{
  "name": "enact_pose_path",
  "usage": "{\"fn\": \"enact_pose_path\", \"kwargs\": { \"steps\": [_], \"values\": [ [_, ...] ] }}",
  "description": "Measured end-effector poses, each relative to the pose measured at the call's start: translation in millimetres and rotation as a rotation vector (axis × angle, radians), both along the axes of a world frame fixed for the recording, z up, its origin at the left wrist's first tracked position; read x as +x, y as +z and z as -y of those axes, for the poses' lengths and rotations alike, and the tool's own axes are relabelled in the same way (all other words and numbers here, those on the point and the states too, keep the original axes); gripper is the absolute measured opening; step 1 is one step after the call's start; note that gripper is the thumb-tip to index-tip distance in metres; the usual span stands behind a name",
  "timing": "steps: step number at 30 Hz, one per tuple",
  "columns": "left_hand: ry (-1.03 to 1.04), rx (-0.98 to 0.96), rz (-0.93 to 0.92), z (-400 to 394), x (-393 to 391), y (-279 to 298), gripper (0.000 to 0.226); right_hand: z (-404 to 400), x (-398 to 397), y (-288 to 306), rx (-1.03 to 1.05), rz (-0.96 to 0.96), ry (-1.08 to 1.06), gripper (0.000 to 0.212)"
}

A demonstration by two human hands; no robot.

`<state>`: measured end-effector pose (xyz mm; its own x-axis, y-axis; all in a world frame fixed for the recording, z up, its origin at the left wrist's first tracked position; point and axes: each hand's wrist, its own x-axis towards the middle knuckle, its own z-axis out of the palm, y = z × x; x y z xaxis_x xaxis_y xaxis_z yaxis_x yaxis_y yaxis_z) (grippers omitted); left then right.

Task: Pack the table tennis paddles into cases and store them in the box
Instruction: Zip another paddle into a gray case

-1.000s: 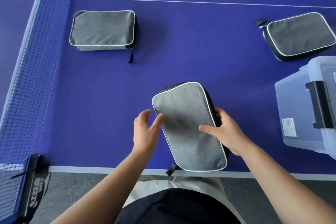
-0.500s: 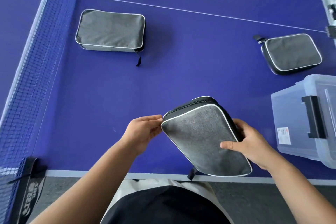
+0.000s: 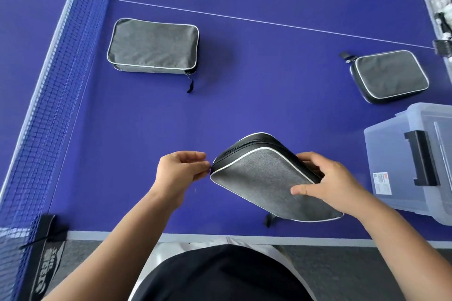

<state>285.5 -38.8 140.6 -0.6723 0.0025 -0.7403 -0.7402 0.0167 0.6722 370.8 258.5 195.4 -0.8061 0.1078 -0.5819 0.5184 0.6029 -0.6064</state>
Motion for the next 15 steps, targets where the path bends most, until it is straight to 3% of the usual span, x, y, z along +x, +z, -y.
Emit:
{"fn": "enact_pose_path", "kwargs": {
  "steps": [15],
  "values": [
    [-0.078,-0.014,-0.109,0,-2,42,0.019,22,-12,12,0.192,-0.018,0.266,0.049]
  ]
}}
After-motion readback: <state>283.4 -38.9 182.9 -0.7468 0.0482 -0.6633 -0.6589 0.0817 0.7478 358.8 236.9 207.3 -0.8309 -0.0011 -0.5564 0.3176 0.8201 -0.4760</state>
